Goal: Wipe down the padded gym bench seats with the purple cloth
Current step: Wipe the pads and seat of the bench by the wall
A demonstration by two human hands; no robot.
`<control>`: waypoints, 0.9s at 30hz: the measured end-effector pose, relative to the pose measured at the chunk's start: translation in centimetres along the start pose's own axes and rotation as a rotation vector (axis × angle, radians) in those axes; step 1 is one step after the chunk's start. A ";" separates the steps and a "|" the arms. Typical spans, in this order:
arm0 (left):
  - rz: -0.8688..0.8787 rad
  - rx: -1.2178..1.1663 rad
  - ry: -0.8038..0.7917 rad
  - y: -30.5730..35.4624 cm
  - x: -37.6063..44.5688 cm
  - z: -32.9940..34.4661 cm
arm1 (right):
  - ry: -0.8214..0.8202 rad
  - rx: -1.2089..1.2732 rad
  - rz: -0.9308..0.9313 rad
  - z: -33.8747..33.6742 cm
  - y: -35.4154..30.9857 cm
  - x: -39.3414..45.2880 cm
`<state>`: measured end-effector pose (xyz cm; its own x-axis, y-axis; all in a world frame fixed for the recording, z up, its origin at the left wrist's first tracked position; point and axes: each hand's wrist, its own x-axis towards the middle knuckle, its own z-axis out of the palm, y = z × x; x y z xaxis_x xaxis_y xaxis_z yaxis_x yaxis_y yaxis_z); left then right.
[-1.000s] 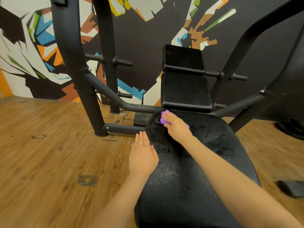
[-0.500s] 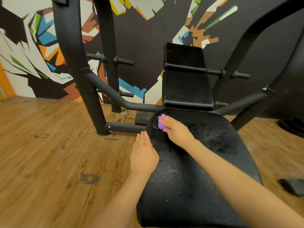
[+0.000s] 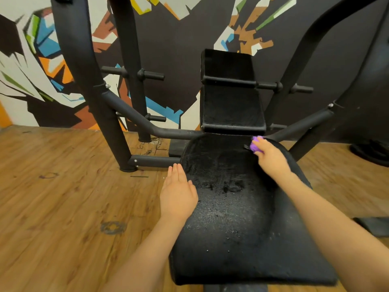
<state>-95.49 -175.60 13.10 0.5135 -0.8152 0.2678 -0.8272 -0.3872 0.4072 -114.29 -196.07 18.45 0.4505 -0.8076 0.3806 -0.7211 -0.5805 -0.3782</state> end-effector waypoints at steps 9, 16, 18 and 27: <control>0.003 0.053 0.005 0.1 0.0 0.0 | -0.003 -0.060 0.081 -1.9 2.9 -0.8; -0.001 0.035 0.012 0.1 -0.1 0.0 | 0.044 -0.062 -0.006 -2.1 5.1 -6.0; 0.001 0.040 0.020 0.0 -0.1 0.1 | 0.045 -0.069 0.002 -1.9 5.6 -7.3; -0.006 0.025 0.037 0.0 0.0 0.3 | -0.010 -0.119 -0.021 -2.6 4.1 -3.9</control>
<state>-95.55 -175.75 12.87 0.5261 -0.7964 0.2982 -0.8295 -0.4031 0.3866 -120.36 -195.00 17.63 0.4705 -0.7969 0.3790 -0.7687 -0.5810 -0.2673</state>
